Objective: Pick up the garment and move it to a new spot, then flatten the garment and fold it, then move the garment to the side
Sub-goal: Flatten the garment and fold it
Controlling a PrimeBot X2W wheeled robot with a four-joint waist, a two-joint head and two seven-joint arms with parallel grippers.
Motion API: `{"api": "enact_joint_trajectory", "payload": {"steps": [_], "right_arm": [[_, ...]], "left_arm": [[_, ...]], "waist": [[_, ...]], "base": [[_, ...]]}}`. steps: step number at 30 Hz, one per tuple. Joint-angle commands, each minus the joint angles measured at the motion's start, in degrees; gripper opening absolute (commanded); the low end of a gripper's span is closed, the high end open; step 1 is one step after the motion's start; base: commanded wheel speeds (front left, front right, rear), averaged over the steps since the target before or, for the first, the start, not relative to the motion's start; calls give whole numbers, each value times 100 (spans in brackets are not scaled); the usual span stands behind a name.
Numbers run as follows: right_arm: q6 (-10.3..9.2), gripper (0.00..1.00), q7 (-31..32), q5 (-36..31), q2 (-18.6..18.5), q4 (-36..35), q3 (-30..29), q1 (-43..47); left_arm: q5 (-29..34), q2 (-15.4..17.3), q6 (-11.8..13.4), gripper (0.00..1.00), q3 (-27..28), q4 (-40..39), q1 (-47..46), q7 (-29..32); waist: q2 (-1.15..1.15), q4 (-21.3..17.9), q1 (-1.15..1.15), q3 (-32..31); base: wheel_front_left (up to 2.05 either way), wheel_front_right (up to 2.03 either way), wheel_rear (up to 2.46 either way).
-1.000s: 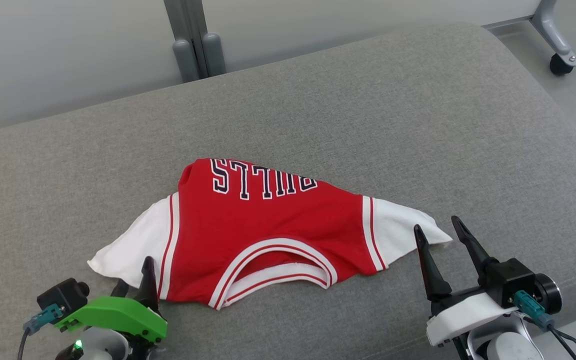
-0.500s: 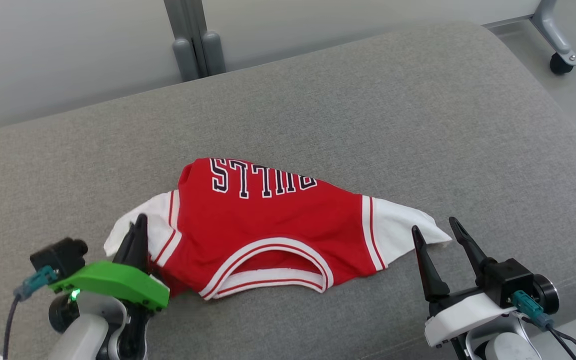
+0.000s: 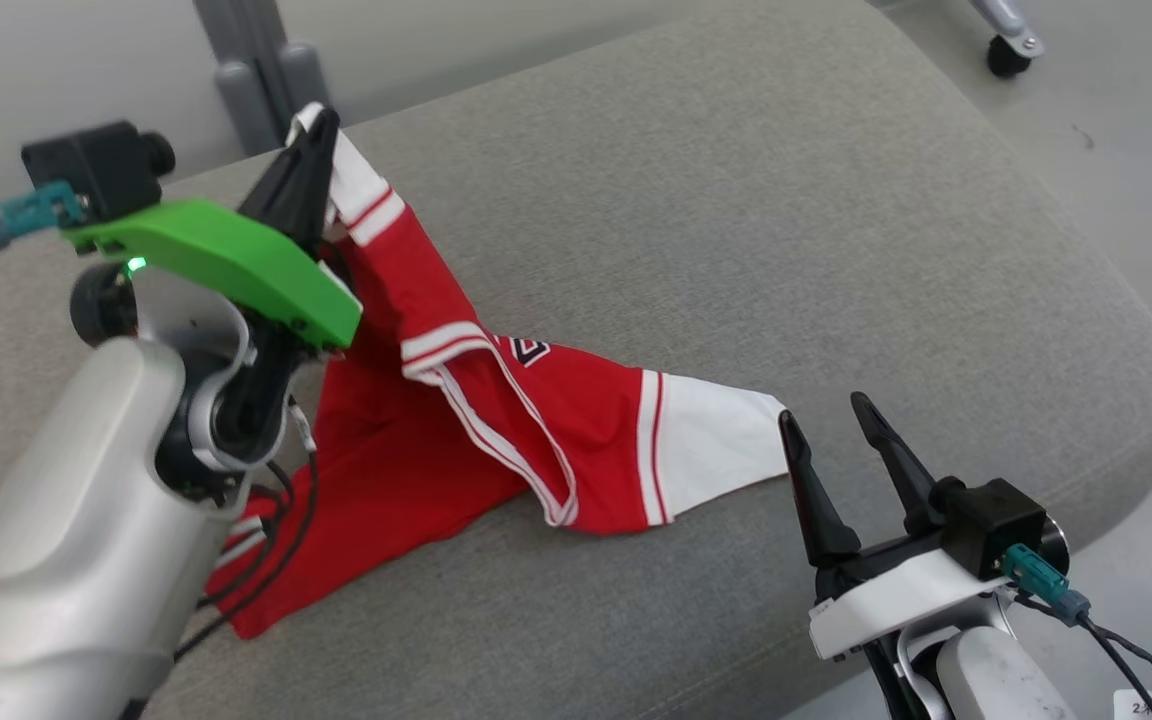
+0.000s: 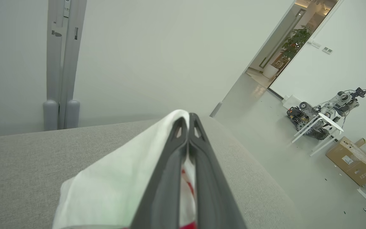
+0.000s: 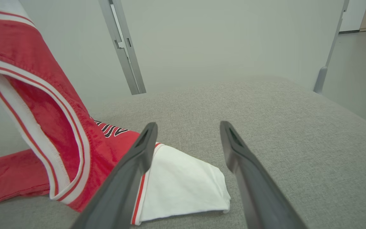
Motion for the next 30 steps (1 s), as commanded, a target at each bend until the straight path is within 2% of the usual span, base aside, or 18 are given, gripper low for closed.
{"api": "enact_joint_trajectory", "payload": {"steps": [1, 3, 7, 13, 14, 16, 22, 24, 30], "right_arm": [[-8, 100, -18, 98, -2, -25, 53, -83], [-8, 100, -18, 201, -1, -36, 71, -58], [-8, 100, -18, 361, 1, -36, 175, 27], [-8, 100, -18, 445, 5, -152, 13, 159], [-8, 100, -18, 439, 0, -154, -4, 169], [-8, 100, -18, 392, -2, -138, -34, 168], [-8, 100, -18, 144, -1, 8, 31, 127], [-8, 100, -18, 60, -13, 42, -50, 164], [-8, 100, -18, -200, -10, 75, -266, 323]], "left_arm": [[119, 39, 51, 0, 8, 217, -326, 73], [71, -33, 76, 0, 40, 559, -615, 163], [435, 103, 81, 0, 5, 1484, -1274, 125], [859, -138, 15, 0, -43, 2677, -2030, -603], [884, -199, -26, 9, -40, 2832, -2103, -721], [915, -312, -139, 100, -104, 3182, -2180, -846], [835, -350, -584, 100, -153, 3711, -1825, -1166], [960, -373, -713, 100, -301, 3710, -1719, -1243], [799, -516, -814, 100, -306, 3257, -810, -1746]], "waist": [[0, -625, 0, 395], [0, -818, 0, 500], [0, -1243, 0, 697], [0, -1291, 0, 851], [0, -1291, 0, 851], [0, -1283, 0, 821], [0, -1201, 0, 479], [0, -1030, 0, 338], [0, -424, 0, -106]], "base": [[0, 0, 0], [0, 0, 0], [0, 0, 0], [0, 0, 0], [0, 0, 0], [0, 0, 0], [0, 0, 0], [0, 0, 0], [0, 0, 0]]}}
